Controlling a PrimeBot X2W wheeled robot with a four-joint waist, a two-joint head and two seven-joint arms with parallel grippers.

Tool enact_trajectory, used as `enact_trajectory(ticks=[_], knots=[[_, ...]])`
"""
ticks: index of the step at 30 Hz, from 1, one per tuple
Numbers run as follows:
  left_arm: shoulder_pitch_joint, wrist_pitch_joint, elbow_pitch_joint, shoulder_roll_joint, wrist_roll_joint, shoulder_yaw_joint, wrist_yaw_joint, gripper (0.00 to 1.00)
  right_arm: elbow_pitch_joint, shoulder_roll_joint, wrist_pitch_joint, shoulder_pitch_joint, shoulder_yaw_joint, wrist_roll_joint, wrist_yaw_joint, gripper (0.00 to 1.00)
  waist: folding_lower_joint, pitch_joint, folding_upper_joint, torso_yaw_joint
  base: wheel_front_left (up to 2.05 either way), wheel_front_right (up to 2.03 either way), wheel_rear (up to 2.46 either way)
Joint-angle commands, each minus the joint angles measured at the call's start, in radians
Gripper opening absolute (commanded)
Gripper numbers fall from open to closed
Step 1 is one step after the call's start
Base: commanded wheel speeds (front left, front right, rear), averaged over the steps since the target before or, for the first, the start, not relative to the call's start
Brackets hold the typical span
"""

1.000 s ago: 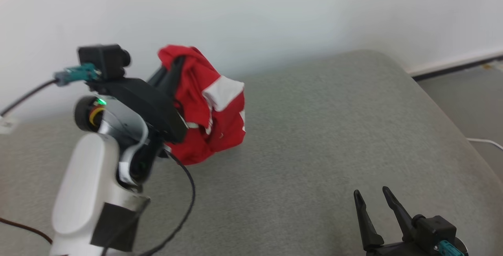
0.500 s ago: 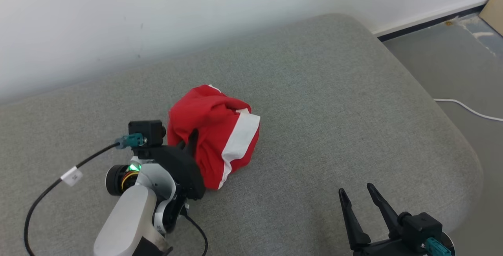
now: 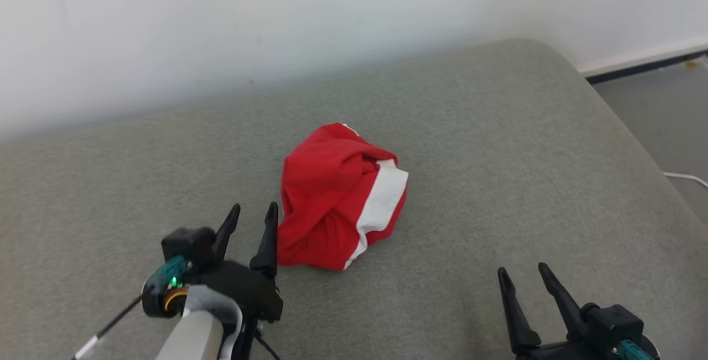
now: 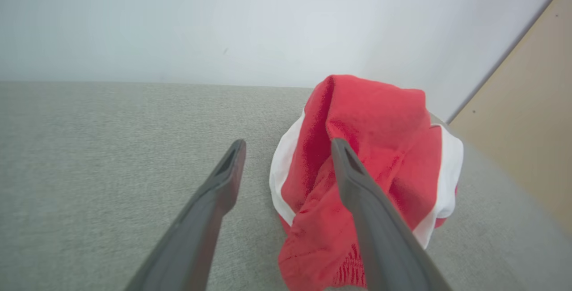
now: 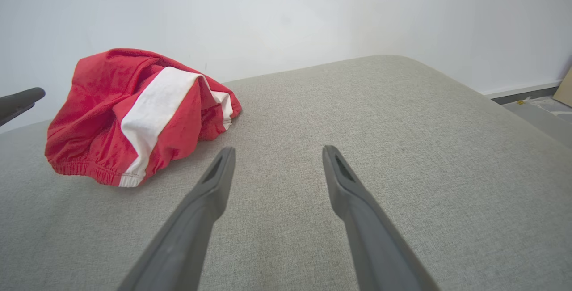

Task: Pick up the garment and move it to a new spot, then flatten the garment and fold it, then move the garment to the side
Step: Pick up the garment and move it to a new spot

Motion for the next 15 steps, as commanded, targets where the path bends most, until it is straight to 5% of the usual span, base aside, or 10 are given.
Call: enact_trajectory(ticks=[1,15], knots=[[0.032,-0.022,-0.017,0.006,0.009,0.006,0.008,1.0,-0.005,-0.006,-0.004,0.014,-0.006,-0.01,0.001,1.0,-0.0001,-0.049,0.0,0.061,0.0,0.0,0.0],[0.379,-0.06,-0.371,0.009,0.147,0.135,0.025,1.0,0.0,-0.04,-0.035,0.061,-0.056,0.01,0.001,1.0,-0.0001,-0.129,0.0,0.213,0.0,0.0,0.0]])
